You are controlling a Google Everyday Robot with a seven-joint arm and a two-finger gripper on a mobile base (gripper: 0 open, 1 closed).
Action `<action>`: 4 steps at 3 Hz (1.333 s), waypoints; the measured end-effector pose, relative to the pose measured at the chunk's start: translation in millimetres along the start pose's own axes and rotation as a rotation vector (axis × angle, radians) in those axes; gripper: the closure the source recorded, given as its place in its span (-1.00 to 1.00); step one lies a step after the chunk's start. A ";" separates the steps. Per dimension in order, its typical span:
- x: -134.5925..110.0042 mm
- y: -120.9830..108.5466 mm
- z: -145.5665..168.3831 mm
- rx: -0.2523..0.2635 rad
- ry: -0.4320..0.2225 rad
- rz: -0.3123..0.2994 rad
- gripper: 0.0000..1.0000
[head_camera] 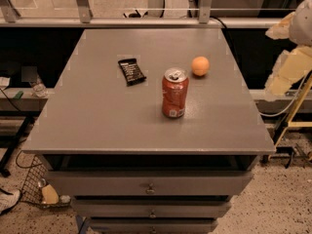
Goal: Pick orange
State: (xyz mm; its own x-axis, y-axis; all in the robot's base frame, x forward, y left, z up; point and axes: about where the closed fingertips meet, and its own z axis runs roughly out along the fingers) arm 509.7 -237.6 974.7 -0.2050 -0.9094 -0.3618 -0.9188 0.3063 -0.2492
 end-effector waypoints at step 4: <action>-4.3 -95.7 84.9 0.103 -0.212 0.338 -1.00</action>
Offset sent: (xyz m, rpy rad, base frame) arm 0.1082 -0.0194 -0.0308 0.3590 -0.0554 -0.2305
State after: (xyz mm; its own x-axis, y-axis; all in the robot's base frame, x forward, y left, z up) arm 627.1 -239.1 923.9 -0.4055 -0.6779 -0.6132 -0.7706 0.6143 -0.1696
